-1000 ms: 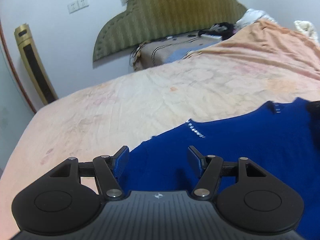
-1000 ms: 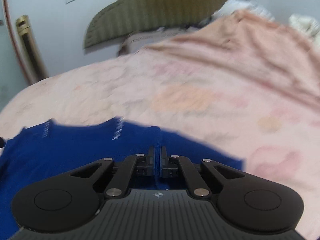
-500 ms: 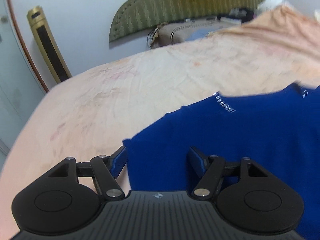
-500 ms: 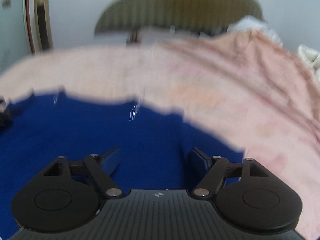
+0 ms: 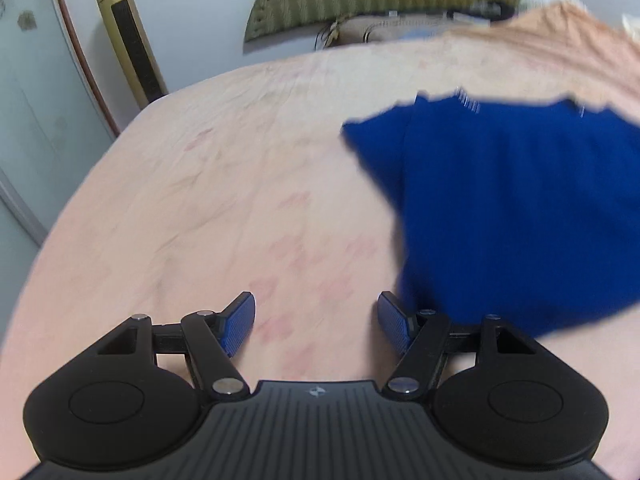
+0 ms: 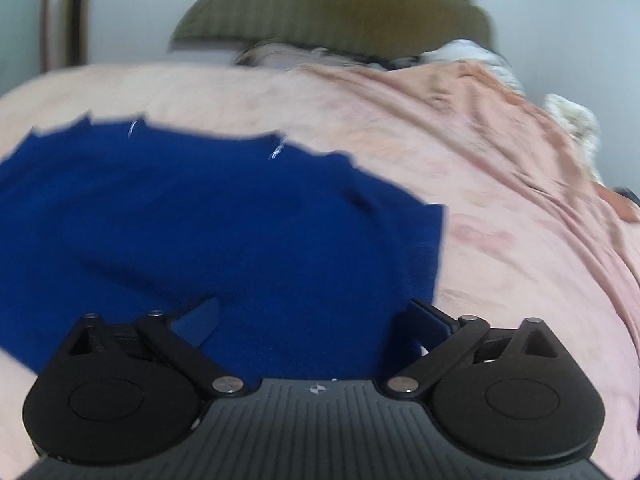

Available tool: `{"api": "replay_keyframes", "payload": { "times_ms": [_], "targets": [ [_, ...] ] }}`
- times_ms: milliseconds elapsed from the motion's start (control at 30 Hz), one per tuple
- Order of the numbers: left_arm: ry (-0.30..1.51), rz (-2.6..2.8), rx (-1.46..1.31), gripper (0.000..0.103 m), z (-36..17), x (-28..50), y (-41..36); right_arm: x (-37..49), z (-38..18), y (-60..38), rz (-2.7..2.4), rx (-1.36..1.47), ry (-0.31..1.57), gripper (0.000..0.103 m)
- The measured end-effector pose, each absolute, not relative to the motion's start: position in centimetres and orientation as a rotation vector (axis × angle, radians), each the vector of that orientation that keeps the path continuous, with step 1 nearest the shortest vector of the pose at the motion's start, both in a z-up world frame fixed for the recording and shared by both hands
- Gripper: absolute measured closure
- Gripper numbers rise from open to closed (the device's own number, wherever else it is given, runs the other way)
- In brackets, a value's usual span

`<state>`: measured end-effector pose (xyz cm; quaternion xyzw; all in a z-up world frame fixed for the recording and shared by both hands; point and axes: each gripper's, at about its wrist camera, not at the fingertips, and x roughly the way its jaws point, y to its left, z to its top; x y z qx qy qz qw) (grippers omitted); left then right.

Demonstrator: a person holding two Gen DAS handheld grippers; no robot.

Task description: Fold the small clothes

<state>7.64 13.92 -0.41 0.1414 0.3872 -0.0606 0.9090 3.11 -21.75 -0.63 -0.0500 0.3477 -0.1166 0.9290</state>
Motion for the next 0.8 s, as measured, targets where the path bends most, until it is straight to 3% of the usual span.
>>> {"api": "replay_keyframes", "payload": {
  "times_ms": [133, 267, 400, 800],
  "targets": [
    [0.765, -0.121, 0.309, 0.036, 0.0, 6.4, 14.1, 2.0, 0.4, -17.9, -0.037, -0.072, 0.677, 0.001],
    [0.736, -0.175, 0.212, 0.035, 1.2, 5.5, 15.1, 2.5, -2.1, -15.1, -0.004, -0.178, 0.777, 0.002],
    [0.737, -0.219, 0.147, 0.036, 1.9, 5.6, 14.4, 1.9, -0.7, -14.8, 0.02, -0.067, 0.729, 0.002],
    [0.772, -0.135, 0.226, 0.036, -0.3, 5.4, 11.0, 1.7, -2.4, -11.4, 0.052, -0.039, 0.745, 0.0]
  ]
}}
